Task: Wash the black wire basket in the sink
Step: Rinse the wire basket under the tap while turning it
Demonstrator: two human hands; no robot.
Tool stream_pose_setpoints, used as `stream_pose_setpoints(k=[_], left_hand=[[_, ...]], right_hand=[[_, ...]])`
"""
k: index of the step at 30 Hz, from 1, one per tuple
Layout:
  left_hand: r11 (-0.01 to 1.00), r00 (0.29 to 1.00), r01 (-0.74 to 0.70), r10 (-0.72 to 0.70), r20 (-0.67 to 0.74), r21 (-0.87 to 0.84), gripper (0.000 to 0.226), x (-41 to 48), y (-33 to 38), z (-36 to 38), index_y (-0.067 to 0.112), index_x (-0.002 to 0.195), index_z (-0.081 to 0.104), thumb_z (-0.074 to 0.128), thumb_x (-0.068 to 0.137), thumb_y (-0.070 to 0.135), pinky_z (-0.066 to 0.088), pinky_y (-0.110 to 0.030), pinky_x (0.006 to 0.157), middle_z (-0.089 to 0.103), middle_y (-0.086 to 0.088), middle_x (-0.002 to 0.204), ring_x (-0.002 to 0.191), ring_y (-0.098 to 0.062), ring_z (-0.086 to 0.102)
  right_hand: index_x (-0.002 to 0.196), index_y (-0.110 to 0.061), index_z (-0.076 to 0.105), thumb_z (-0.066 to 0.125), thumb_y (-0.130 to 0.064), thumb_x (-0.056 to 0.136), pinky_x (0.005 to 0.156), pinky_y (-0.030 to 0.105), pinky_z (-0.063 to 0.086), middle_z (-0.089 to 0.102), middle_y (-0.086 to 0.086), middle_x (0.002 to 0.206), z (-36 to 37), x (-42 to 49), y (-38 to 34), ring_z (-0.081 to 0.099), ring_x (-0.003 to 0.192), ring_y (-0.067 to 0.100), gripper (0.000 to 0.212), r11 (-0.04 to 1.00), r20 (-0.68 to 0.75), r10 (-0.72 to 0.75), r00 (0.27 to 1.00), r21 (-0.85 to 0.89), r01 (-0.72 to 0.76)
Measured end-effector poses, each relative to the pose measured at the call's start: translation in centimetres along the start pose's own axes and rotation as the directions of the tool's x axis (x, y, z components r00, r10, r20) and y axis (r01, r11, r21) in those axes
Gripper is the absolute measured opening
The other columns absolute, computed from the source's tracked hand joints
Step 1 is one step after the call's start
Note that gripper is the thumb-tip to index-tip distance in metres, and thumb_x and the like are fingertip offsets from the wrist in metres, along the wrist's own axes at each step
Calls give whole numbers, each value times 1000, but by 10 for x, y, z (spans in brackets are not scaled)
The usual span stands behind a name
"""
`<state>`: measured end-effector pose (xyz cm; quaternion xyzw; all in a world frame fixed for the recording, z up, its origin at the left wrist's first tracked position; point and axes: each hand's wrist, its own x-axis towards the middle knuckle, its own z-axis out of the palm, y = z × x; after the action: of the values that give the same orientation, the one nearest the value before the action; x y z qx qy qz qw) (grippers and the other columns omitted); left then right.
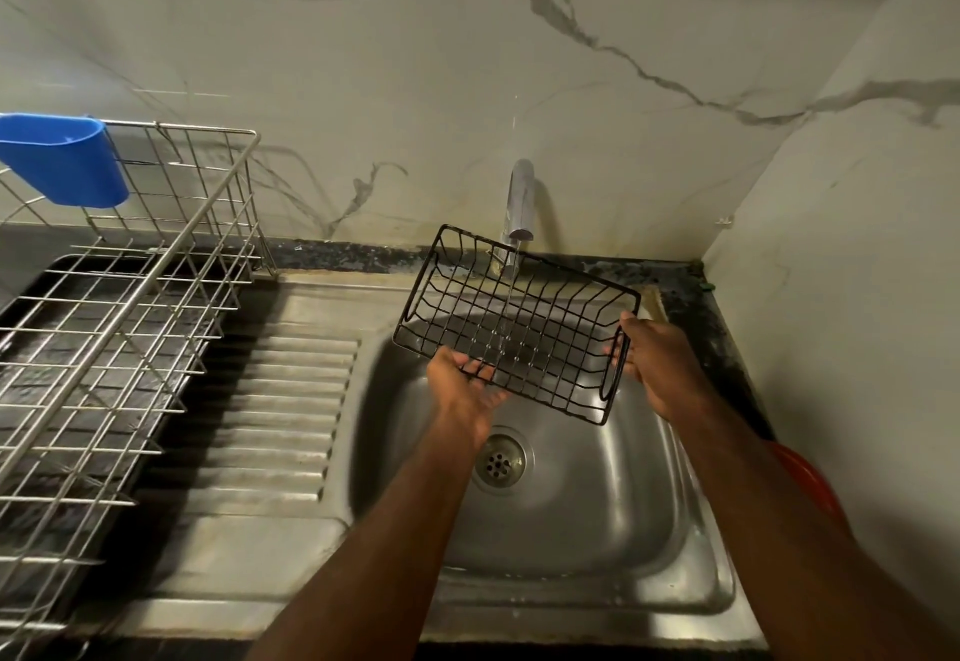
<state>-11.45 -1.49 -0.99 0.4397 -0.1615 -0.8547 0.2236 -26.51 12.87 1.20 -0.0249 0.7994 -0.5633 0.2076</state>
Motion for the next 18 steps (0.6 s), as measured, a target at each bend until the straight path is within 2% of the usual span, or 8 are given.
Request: stream_pose_setpoints(k=[2,6,9,11,13,18], left_hand=[[1000,1000,-2,2,-3,5,12,2,0,0,16,80,38,35,91,10,32,-71,108,47,-13,103,102,-30,52],[999,999,-34,35,-5,19,21,7,3,-1,20,71,36,35,91,13,34,-68,108,43,-6,80,86,-25,46],[998,998,-55,55,8,-7,23,8,10,-1,21,71,35,32,91,12,35,-70,105,40,-4,76,78,-22,42],[998,998,-67,67,7,-18,22,8,15,-2,22,71,34,31,90,10,35,-70,105,38,-4,76,78,-22,40],[997,997,-79,79,-3,-20,23,8,18,-4,22,72,34,30,91,10,35,-69,105,39,-4,78,79,-22,40],[994,994,-103,102,-28,-27,26,9,24,-10,22,69,33,29,90,10,36,-67,105,38,-3,74,73,-20,37]], right_hand=[[84,-12,63,54,-33,98,53,23,38,70,17,90,0,-1,0,58,66,16,27,1000,2,2,1000,4,-2],[84,-14,64,55,-35,97,61,28,43,71,16,89,4,-1,-1,61,72,18,26,1000,2,-16,1000,-1,16],[85,-14,63,53,-33,98,64,30,48,70,16,90,11,-2,-6,61,73,18,25,1000,27,-17,999,-5,17],[85,-16,63,53,-32,98,78,41,54,70,14,90,16,-2,-8,66,82,26,23,1000,33,-19,999,-8,19],[84,-17,63,54,-31,98,87,46,54,70,12,88,21,-2,-10,68,92,31,22,1000,34,-28,999,2,28],[82,-17,62,52,-29,99,90,48,53,69,14,88,31,-6,-16,66,88,30,23,999,64,-42,997,9,41]])
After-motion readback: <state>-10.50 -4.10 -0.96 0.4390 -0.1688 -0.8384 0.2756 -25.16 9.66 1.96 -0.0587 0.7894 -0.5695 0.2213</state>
